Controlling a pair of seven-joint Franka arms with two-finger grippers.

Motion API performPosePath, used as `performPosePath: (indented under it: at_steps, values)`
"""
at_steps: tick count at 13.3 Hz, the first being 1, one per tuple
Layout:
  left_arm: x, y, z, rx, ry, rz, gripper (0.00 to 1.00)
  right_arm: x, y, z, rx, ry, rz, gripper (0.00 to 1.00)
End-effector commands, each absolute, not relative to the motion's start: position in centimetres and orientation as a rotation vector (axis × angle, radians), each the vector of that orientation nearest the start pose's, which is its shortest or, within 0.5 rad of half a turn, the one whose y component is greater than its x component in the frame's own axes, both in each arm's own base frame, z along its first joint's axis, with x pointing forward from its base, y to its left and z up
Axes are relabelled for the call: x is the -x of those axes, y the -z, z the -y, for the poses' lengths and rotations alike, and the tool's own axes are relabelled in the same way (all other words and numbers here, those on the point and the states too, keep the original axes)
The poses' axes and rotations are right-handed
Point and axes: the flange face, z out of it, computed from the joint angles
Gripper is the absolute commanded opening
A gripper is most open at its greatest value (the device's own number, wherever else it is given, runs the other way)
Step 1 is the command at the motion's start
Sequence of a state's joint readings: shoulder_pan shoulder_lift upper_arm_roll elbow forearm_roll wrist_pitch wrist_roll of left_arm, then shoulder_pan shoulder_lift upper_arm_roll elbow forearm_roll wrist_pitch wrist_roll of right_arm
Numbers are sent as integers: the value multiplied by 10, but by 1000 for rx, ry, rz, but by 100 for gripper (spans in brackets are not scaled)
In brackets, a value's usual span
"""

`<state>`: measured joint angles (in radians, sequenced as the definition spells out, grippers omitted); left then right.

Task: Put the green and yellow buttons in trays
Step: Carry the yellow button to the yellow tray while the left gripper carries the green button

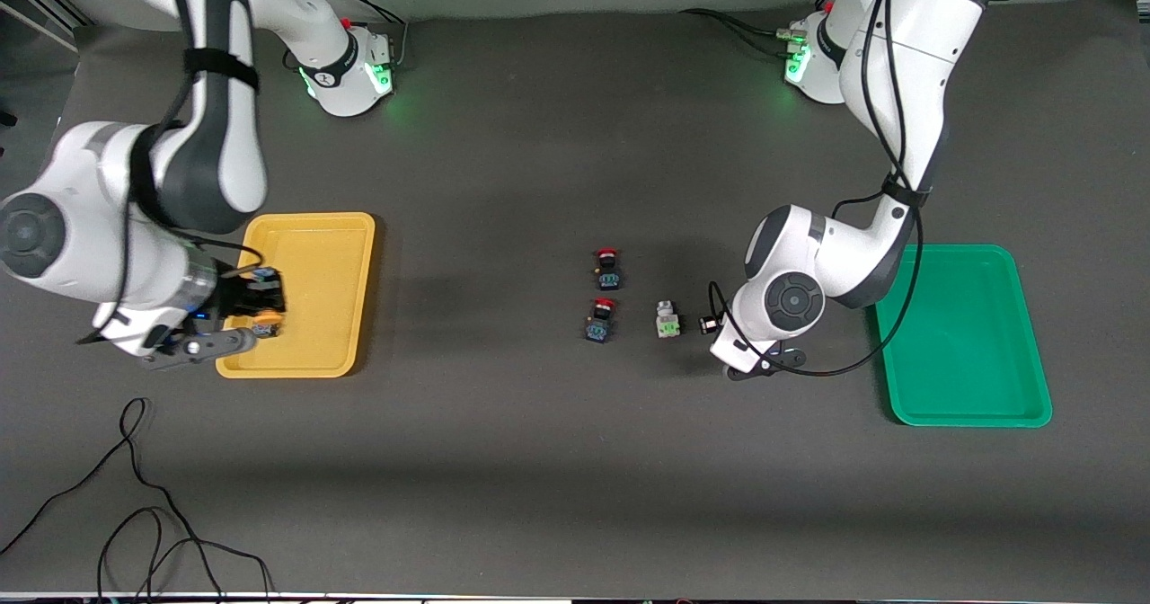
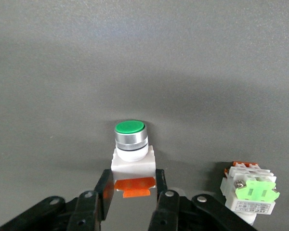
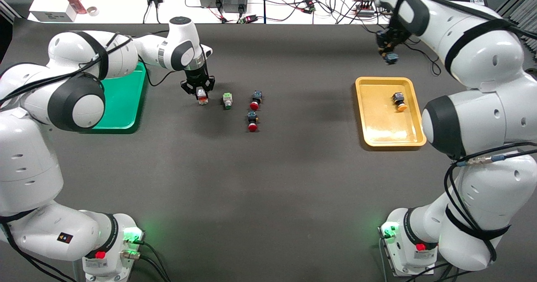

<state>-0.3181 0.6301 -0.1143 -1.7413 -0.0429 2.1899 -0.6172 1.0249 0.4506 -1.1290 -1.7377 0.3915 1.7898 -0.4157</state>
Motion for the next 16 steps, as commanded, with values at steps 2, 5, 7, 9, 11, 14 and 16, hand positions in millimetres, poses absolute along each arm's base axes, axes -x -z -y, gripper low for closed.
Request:
performPosePath:
  at_steps: [2,5,7,9,11,14,16]
  values:
    - [-587,-199,266,3091,-318,374,16,-587,-363,-13,3127,-149,364,20]
    - [-596,-247,258,3081,-334,369,0,-567,-291,-23,3117,-153,410,20]
    - [-608,-300,230,3027,-489,295,0,-562,-245,-30,3102,-138,370,20]
    - [-623,-338,160,3072,-511,182,0,-560,-228,-30,3075,-122,373,20]
    - [-631,-360,89,3120,-526,39,0,-559,-217,-27,3081,-130,343,21]
    - [-636,-363,-4,3062,-506,-164,0,-561,-218,-24,3076,-137,327,89]
    - [-638,-348,-55,3054,-478,-228,0,-564,-227,-30,3048,-132,313,100]
